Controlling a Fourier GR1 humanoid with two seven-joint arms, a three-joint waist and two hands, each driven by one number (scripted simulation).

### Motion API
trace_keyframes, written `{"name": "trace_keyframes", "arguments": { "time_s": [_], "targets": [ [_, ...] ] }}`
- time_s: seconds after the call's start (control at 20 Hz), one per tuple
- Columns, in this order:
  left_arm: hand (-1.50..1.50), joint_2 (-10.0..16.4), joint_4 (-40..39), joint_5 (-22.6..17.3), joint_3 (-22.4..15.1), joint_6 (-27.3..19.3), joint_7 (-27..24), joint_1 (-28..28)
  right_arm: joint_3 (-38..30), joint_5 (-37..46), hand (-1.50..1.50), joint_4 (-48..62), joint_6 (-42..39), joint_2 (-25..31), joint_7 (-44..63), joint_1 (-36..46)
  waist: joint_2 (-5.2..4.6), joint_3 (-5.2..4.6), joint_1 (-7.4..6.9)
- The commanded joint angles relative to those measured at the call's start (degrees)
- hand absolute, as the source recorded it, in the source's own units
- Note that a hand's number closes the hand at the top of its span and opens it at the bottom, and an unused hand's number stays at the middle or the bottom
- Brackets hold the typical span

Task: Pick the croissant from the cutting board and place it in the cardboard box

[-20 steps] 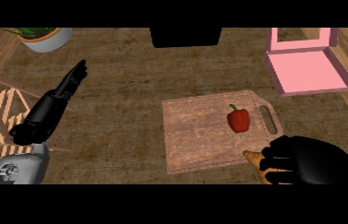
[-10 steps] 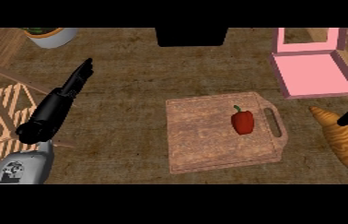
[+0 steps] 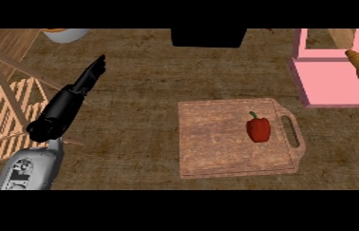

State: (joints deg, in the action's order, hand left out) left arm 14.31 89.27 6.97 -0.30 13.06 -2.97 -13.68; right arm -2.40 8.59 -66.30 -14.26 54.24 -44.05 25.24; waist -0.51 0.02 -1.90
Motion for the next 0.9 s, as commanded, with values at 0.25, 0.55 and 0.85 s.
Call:
{"name": "trace_keyframes", "arguments": {
  "time_s": [0.25,0.55,0.85],
  "targets": [
    [0.00,-0.80,-1.69,1.36,-1.12,0.10,-1.31,-1.94,10.37,18.26,1.50,19.92,-1.59,3.10,-2.85,13.16,-1.02,0.03,-2.45],
    [0.00,-1.22,1.86,0.17,-1.57,1.08,0.63,-1.82,16.07,26.39,1.50,31.46,-1.50,0.81,-9.00,19.57,-0.91,0.16,-3.57],
    [0.00,-2.40,-2.91,1.75,-1.78,-0.32,-2.31,-3.45,20.89,32.24,-1.50,39.64,-2.95,2.76,-17.07,21.90,-1.59,0.21,-3.12]
  ]
}}
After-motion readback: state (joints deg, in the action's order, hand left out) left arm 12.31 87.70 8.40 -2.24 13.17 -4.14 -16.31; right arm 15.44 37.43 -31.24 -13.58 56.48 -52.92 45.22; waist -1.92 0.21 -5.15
